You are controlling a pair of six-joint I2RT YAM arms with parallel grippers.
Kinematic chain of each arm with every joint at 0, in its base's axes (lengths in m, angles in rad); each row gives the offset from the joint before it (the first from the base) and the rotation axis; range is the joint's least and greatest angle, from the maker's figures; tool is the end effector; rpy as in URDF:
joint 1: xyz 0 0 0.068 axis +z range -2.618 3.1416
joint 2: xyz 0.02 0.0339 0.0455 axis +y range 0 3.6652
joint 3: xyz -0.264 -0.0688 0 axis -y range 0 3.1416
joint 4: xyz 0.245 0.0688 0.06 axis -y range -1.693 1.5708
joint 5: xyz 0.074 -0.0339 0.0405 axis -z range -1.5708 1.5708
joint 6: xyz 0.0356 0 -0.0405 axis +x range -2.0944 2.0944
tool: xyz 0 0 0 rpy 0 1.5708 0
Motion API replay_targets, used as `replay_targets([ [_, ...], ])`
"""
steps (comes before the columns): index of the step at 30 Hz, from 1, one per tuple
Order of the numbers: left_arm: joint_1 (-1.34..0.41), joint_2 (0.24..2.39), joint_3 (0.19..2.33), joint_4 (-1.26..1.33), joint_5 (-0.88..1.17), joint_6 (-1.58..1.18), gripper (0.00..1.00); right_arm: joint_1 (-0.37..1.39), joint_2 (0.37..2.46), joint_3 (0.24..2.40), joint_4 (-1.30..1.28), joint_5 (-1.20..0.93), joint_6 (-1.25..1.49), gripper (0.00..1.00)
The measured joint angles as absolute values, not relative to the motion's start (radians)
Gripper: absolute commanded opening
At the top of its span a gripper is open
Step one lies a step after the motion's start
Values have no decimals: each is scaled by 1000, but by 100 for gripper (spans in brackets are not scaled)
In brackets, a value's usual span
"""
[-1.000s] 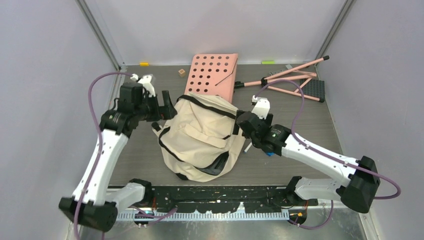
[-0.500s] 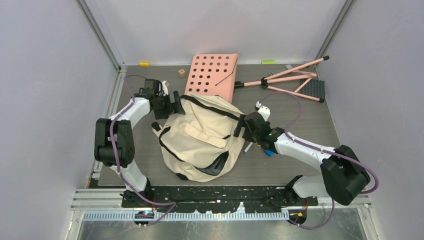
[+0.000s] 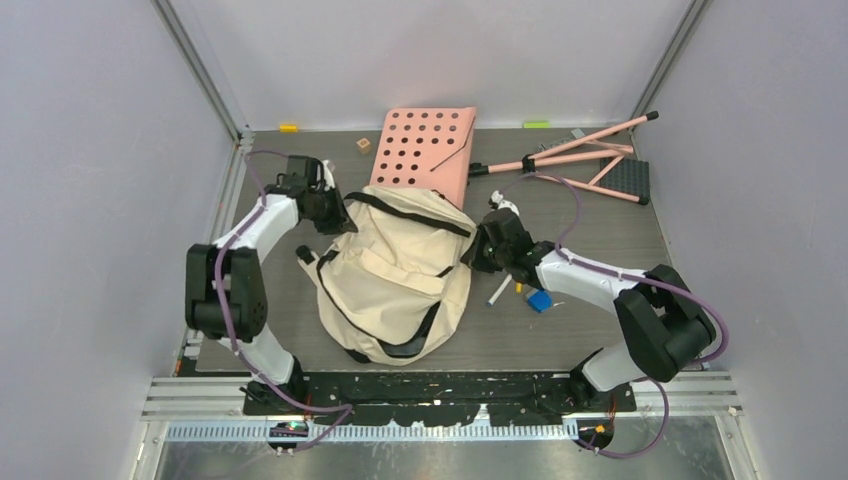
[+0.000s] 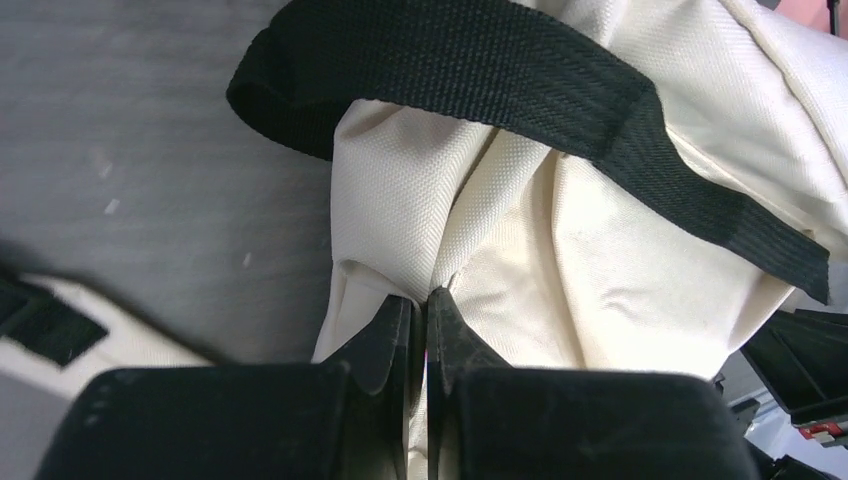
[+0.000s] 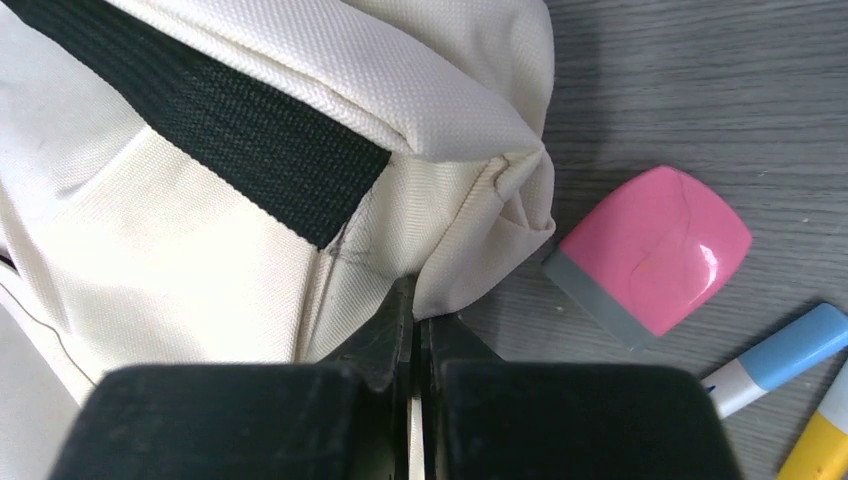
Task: Pack the student bag
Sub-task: Adjust the student bag at the center of the board.
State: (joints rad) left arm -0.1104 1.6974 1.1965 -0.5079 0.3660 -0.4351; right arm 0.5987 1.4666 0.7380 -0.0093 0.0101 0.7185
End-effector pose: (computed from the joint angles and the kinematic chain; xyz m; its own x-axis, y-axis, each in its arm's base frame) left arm 0.3506 -0.0517 0.2196 -0.8859 -0.2978 -0.3556 -0.0893 0.8619 -0.4992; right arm 0.2450 0.1667 0.1840 -0.7852 0.2611 -0.5614 -0.0538 0.8746 0.4819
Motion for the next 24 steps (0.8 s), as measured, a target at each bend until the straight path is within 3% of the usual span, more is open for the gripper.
replay_targets([
  [10,-94,1174,1085,-765,100,-576,0,730,1531,1245,-389,99,551,0],
  [14,-90,1082,1081,-837,52,-675,0,725,1725,1581,-473,139,459,0],
  [20,-92,1129,1078,-875,46,-729,0,709,2102,2046,-548,162,359,2],
  [22,-91,1156,1078,-875,38,-727,5,706,2230,2193,-585,155,334,24],
  [24,-91,1192,1079,-875,29,-721,17,704,2324,2304,-615,153,315,59],
])
